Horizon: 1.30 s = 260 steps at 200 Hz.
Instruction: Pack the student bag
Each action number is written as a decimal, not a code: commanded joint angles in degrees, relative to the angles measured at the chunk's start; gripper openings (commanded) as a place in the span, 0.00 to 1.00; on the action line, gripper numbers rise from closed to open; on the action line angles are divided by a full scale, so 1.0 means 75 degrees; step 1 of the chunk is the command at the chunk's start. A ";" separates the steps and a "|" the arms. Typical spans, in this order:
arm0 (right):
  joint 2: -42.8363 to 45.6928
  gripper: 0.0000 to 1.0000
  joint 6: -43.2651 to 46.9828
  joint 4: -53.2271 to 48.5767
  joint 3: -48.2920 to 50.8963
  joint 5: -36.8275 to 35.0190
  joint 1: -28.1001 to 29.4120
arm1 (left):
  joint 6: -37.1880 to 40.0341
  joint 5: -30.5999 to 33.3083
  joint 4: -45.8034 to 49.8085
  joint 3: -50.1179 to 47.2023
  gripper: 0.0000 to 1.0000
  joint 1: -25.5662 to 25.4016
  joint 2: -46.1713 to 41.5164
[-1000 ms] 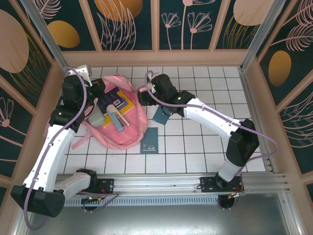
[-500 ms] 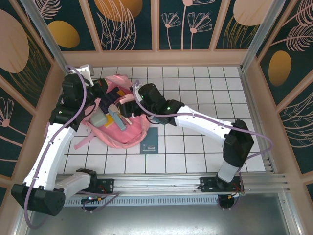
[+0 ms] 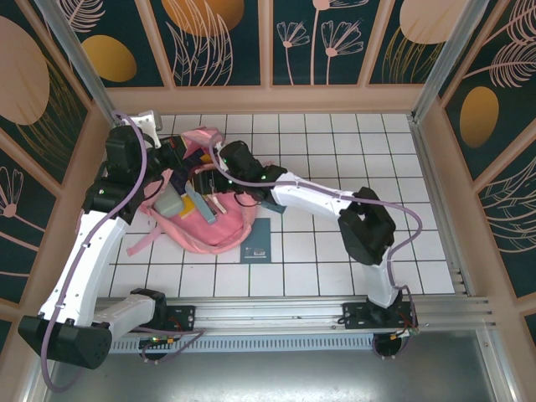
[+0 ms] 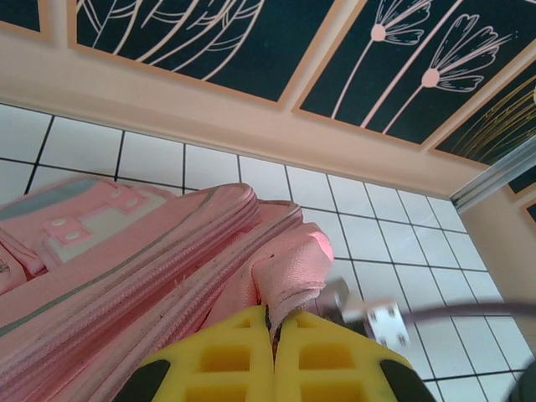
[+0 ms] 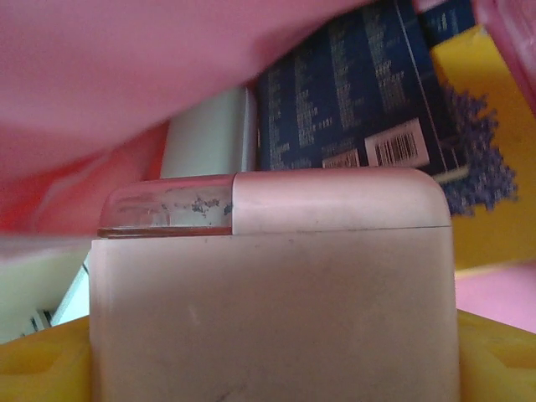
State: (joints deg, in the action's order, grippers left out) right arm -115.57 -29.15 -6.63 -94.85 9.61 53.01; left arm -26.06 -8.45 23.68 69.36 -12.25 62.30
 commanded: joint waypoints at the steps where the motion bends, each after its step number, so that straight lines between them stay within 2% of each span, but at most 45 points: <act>1: -0.0400 0.63 -0.0473 0.0369 -0.0873 0.0207 -0.0226 | -0.0163 -0.0382 -0.0872 0.0548 0.00 0.0028 -0.0221; 47: -0.1350 0.63 -0.0982 0.0184 -0.1990 0.0171 -0.0592 | -0.0210 -0.0511 -0.0839 0.0769 0.00 0.0038 -0.0174; 85: -0.2242 0.64 -0.1166 -0.0284 -0.2919 0.0147 -0.0611 | -0.0250 -0.0549 -0.0883 0.0928 0.00 0.0029 -0.0070; 128: -0.2984 0.67 -0.1407 -0.0178 -0.3580 0.0235 -0.0624 | -0.0333 -0.0889 -0.1035 0.1077 0.00 0.0035 0.0179; 147: -0.3436 0.68 -0.1783 0.0118 -0.4016 0.0567 -0.0648 | -0.0342 -0.1073 -0.1117 0.0953 0.00 0.0037 0.0290; 182: -0.4225 0.77 -0.2438 0.0838 -0.4934 0.0945 -0.0553 | -0.0365 -0.1096 -0.1287 0.0615 0.00 0.0037 0.0318; 209: -0.4416 0.98 -0.2667 0.1158 -0.5056 0.0961 -0.0552 | -0.0392 -0.1077 -0.1341 0.0548 0.00 0.0028 0.0353; 260: -0.3853 0.99 -0.2187 0.1069 -0.4433 0.0777 -0.0600 | -0.0357 -0.1012 -0.1271 0.0651 0.00 0.0037 0.0388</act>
State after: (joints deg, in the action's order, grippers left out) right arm -148.05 -47.05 -1.83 -129.97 15.14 48.62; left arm -28.01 -13.30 22.57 72.31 -11.94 66.32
